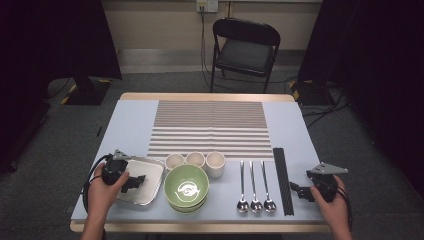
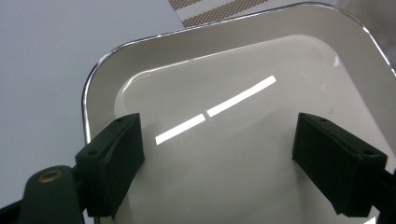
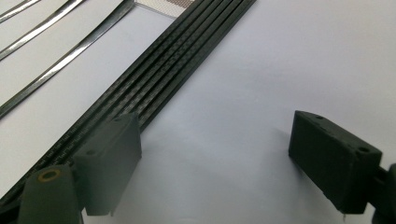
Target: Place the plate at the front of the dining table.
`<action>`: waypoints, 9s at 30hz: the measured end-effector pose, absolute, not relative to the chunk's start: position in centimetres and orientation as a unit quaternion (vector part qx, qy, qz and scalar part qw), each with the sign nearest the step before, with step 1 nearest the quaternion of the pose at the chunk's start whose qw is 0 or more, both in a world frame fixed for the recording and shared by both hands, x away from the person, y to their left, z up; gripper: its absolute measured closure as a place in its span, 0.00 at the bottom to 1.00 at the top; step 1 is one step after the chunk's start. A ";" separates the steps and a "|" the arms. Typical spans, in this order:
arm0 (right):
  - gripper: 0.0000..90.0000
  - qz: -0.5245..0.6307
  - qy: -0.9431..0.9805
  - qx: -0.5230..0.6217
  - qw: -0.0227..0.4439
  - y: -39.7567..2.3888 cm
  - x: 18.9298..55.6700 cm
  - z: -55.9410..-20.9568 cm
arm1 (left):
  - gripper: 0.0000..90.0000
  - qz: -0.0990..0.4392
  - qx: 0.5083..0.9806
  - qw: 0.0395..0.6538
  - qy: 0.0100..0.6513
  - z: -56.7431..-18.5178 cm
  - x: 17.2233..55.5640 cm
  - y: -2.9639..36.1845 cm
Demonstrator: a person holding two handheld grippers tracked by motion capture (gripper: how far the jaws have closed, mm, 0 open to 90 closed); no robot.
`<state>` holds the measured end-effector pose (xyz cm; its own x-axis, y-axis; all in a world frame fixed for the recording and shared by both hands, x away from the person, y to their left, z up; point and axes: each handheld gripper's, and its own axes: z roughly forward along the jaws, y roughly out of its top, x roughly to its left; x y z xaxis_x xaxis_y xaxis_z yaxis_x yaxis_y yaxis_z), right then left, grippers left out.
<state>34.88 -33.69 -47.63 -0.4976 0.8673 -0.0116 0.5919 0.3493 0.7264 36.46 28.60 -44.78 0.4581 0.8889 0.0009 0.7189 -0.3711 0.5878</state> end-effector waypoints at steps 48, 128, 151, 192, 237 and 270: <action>0.18 0.340 0.795 0.459 0.202 -33.7 34.9 -47.6 | 0.18 0.158 0.789 0.266 0.531 -42.2 35.7 30.5; 0.18 0.340 0.795 0.459 0.201 -33.7 34.9 -47.6 | 0.60 0.178 0.751 0.220 0.596 -43.5 35.4 33.2; 0.18 0.340 0.795 0.459 0.201 -33.7 34.9 -47.6 | 0.86 0.127 0.740 0.188 0.633 -42.8 35.9 32.6; 0.18 0.340 0.796 0.459 0.201 -33.7 34.9 -47.6 | 0.98 0.151 0.712 0.207 0.654 -40.7 35.1 33.6; 0.18 0.340 0.795 0.459 0.201 -33.7 34.9 -47.6 | 0.98 0.085 0.698 0.248 0.667 -41.0 34.9 34.8; 0.18 0.341 0.795 0.459 0.201 -33.7 34.9 -47.6 | 0.98 0.086 0.685 0.288 0.664 -36.6 36.4 34.5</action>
